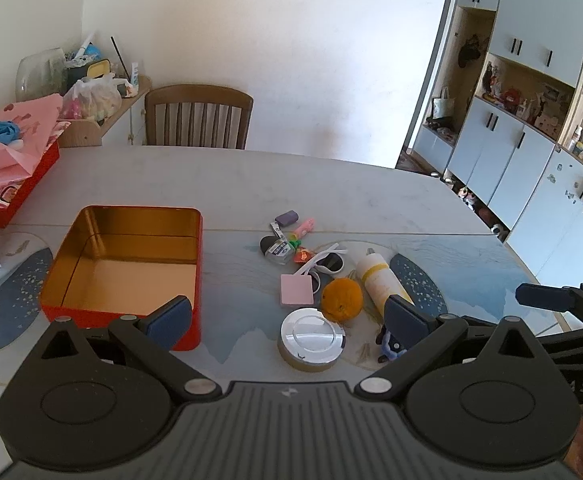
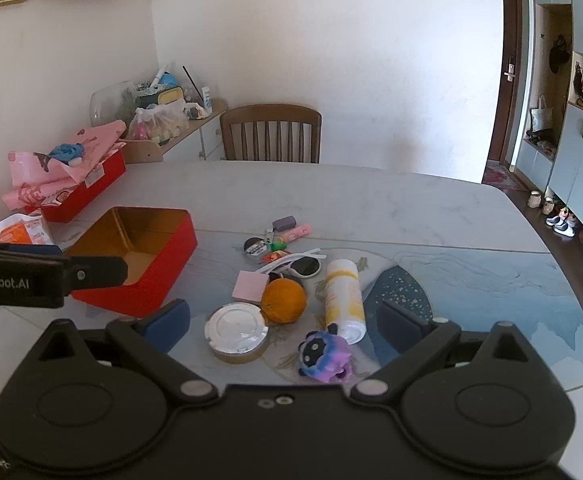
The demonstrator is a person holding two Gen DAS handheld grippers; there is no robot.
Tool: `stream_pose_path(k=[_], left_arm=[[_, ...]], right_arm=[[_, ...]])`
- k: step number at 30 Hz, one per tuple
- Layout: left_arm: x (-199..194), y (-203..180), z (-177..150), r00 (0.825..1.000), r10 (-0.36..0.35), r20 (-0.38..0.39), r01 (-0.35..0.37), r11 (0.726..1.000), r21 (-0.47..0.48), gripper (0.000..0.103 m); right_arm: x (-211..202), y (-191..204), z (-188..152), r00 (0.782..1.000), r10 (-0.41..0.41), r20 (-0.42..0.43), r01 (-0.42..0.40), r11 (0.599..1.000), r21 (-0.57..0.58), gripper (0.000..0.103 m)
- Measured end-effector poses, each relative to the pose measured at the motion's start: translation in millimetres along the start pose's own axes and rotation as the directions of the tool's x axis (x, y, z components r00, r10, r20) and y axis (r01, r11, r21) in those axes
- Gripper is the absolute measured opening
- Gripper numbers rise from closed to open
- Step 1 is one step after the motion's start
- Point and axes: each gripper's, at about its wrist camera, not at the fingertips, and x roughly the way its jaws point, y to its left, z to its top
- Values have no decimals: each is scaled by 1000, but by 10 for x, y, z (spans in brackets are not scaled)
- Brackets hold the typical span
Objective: Organize rigid objects
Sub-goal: 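Grasp the silver round lid with the left tool while the right tool grasps the white-yellow bottle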
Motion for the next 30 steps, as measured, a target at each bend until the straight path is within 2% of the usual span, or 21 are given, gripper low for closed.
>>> stream_pose_path(k=[8,16,21,24,30], left_arm=[[443,-135,26,999,0,-46,0,1000,15,103],[1042,-394,-157,987,-5,-158,18,997,79,103],[1352,-381,-300,978,56,-200,-39,995,90,103],[1486,-372,-347,973,86,-214,-67,993,98,103],[1659,-403,-386,966,92,-242,-68,992,106,103]], right_arm=[[294,-428,72,998,-32,-46,33,999,22,99],[705,-955,44,990,-80,-117,86,995,46,97],[1032,-1079,58,982,-35,-184,45,998,51,95],[1226,-1066,93,977,17,-213,-7,999,50,93],[1604,-1008,143,955,91,-283,-83,996,40,86]])
